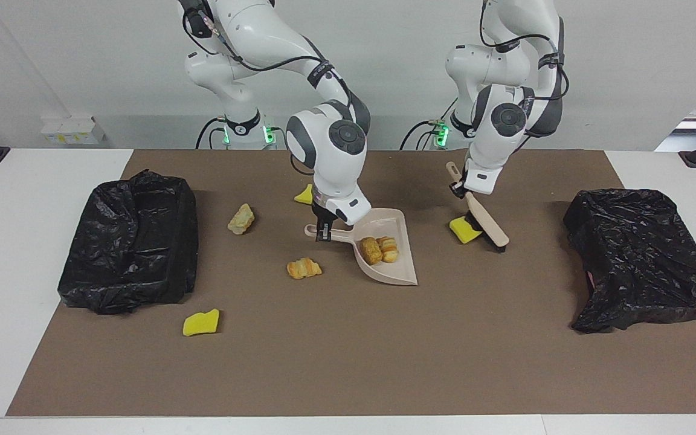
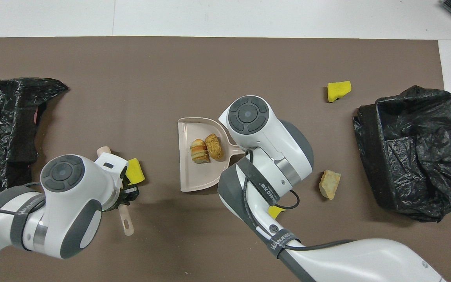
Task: Sweep and dump trash in bin
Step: 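Sweep the yellow sponge into the dustpan with the left gripper's brush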
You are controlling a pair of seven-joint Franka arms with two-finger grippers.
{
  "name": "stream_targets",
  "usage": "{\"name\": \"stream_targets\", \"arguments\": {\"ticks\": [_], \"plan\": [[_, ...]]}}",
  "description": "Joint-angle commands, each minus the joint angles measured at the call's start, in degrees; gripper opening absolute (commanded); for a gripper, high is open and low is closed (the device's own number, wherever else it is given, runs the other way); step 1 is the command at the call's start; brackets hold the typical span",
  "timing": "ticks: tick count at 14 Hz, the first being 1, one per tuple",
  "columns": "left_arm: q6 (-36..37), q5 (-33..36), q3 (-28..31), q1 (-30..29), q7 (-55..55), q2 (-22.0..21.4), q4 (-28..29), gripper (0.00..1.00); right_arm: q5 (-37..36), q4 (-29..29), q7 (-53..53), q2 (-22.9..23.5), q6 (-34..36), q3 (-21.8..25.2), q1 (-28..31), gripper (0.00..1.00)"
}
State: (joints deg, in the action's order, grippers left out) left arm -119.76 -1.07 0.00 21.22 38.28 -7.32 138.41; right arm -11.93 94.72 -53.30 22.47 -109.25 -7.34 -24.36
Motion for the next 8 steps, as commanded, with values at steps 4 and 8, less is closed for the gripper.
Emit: {"name": "stream_targets", "arguments": {"ticks": [4,8], "plan": [[-8.6,-8.0,0.4,9.3,-6.5,4.5,-2.2,0.0,-0.6,0.8,2.2,-0.1,-0.6,-0.5,0.5,0.0],[-12.3,-12.0,-0.1,16.3,-7.4,4.7,-3.1,0.0,-0.6,1.0,2.2,-0.1,-1.5,-0.5,0.5,0.0]]}}
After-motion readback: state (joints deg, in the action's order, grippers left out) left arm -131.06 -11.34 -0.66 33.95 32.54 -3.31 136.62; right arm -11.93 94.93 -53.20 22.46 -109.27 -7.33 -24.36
